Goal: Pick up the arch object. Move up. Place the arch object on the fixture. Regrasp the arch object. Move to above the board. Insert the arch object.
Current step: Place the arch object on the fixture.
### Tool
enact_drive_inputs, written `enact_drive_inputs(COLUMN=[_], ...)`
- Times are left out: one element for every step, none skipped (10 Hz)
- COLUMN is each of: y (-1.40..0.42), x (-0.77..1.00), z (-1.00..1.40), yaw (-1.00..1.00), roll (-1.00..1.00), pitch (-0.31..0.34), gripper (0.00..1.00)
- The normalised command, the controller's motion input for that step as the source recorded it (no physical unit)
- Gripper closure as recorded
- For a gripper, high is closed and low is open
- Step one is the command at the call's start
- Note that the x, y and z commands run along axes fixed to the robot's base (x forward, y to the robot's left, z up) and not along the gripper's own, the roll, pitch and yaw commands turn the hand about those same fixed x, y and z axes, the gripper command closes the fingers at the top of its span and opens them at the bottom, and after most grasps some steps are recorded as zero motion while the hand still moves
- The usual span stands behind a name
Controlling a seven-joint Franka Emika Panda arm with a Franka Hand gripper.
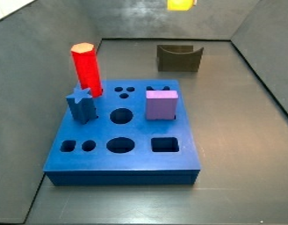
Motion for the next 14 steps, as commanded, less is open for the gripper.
enact_drive_inputs(y=[0.03,0.02,0.03,0.03,0.03,0.04,0.04,0.04,0.04,0.04,0.02,0.13,0.14,0.14], x=[0.07,0.05,0.04,0.03,0.02,0.04,0.05,0.07,0.08,0.08,0.07,0.12,0.13,0.15], z=[-0.03,-0.02,-0.02,-0.01,0.00,0.00,-0.01,-0.01,-0.01,-0.01,0.00,-1.00,-1.00,-1.00], yaw=[0.80,0.75,0.71,0.62,0.58,0.42,0.32,0.12,0.00,-0.08,-0.12,-0.06,-0.09,-0.17], roll=[-1.00,-1.00,-1.00,-1.00,-1.00,-0.99,-0.89,-0.67,-0.51,-0.35,-0.25,-1.00,-1.00,-1.00], pitch=[0.060,0.103,0.146,0.221,0.265,0.390,0.404,0.404,0.378,0.329,0.264,0.352,0.321,0.327], gripper=[1.00,1.00,1.00,1.00,1.00,1.00,1.00,1.00,1.00,1.00,1.00,1.00,1.00,1.00])
